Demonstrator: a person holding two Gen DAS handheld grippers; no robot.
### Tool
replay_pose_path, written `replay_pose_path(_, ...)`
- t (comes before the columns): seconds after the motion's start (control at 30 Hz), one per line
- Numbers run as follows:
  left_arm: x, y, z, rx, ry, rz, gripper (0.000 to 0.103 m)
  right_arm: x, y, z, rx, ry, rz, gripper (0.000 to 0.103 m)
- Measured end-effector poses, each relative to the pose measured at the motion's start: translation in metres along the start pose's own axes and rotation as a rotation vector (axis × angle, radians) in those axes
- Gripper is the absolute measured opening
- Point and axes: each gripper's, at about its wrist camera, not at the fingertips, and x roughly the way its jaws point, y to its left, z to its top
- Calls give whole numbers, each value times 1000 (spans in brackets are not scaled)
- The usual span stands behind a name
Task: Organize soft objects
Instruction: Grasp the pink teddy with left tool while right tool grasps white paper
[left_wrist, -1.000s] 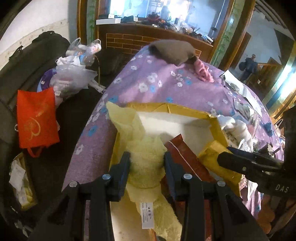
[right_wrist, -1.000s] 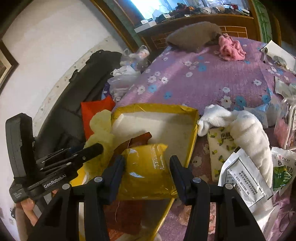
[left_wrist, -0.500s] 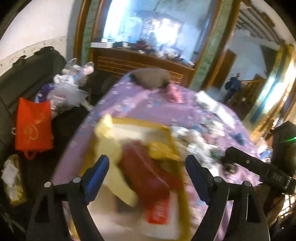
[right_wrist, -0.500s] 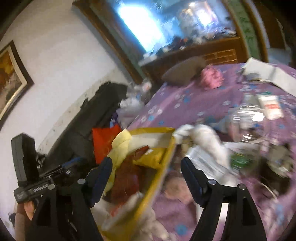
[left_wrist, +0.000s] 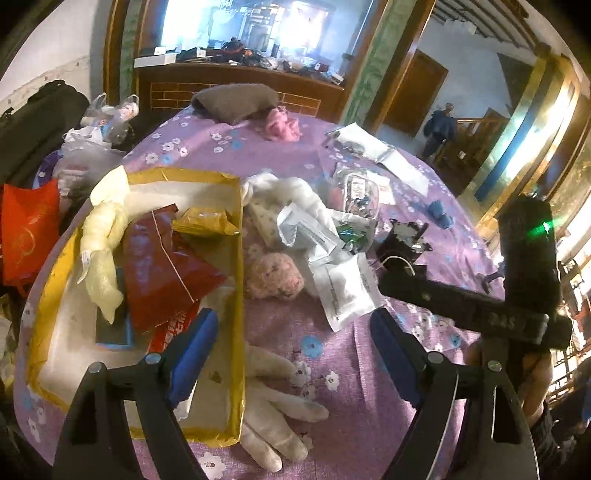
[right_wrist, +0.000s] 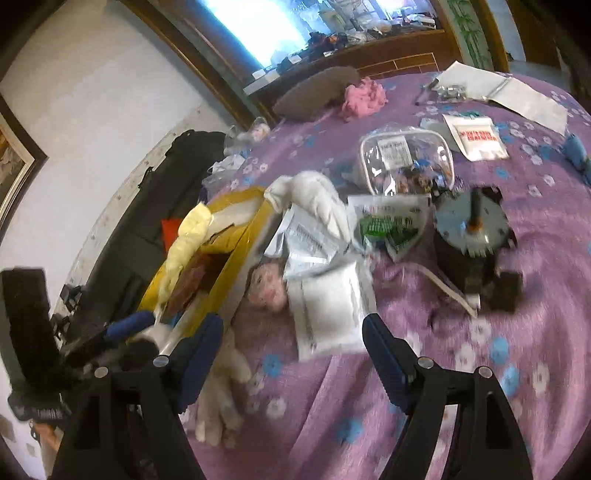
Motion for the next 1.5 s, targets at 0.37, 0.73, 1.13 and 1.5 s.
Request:
replay_pose_path(0.37,18,1,7,15,29,38,84,47,-29,0,-21,28,-133,68)
replay_pose_path(0.73,77,-18,38,149,159,95,84,30,-16,-5,-66,11,-119,8)
replay_pose_path(1.13,106,-38,41,266,206,129,73,-11,-22,1,-40,-137,-124,4)
replay_pose_path(1.5,130,-23,38,270,300,211,38,-7,-28,1,-12,-125,-117,4)
